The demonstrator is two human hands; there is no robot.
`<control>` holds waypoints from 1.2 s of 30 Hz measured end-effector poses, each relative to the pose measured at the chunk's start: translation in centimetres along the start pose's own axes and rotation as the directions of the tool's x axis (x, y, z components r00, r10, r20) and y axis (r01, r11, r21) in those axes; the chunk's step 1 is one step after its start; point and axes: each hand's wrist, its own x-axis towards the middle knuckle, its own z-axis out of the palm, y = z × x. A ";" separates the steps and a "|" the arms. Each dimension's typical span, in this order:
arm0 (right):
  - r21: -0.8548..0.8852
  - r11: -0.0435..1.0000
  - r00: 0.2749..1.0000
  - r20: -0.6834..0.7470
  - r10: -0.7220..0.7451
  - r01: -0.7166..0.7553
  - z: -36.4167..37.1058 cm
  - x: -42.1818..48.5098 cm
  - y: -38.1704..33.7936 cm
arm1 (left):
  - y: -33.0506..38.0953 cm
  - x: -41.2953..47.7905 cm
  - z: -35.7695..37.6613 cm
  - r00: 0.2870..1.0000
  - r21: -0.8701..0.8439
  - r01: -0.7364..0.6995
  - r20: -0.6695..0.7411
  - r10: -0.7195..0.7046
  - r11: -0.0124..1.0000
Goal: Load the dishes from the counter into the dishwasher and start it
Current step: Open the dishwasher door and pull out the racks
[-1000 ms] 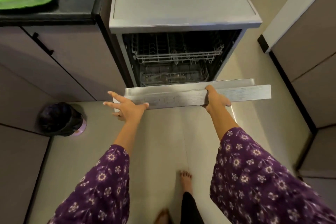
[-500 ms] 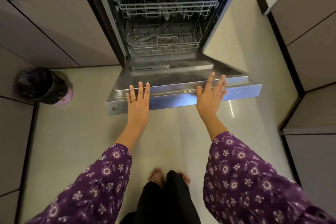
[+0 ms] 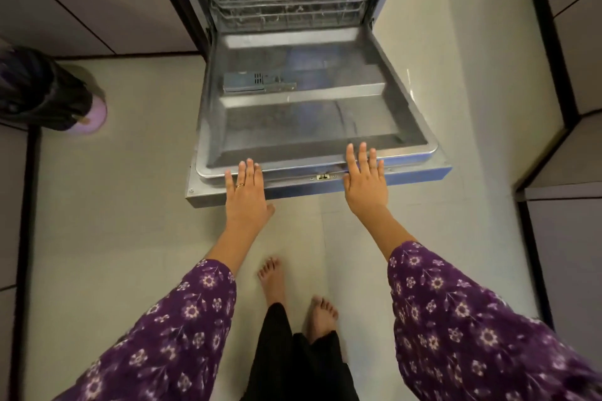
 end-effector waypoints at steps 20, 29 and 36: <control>-0.049 0.997 0.921 0.387 -0.042 0.066 18.3 2.5 2.2 | 0.1 7.0 16.6 0.897 0.076 -0.127 0.435 0.082 0.989; -0.046 0.998 0.890 0.456 -0.021 0.048 21.0 3.8 2.1 | 0.0 9.8 18.9 0.825 0.056 -0.135 0.560 0.080 0.989; -0.042 0.998 0.847 0.531 -0.019 0.049 18.5 4.6 1.6 | 0.3 9.2 17.3 0.844 0.022 -0.110 0.531 0.081 0.994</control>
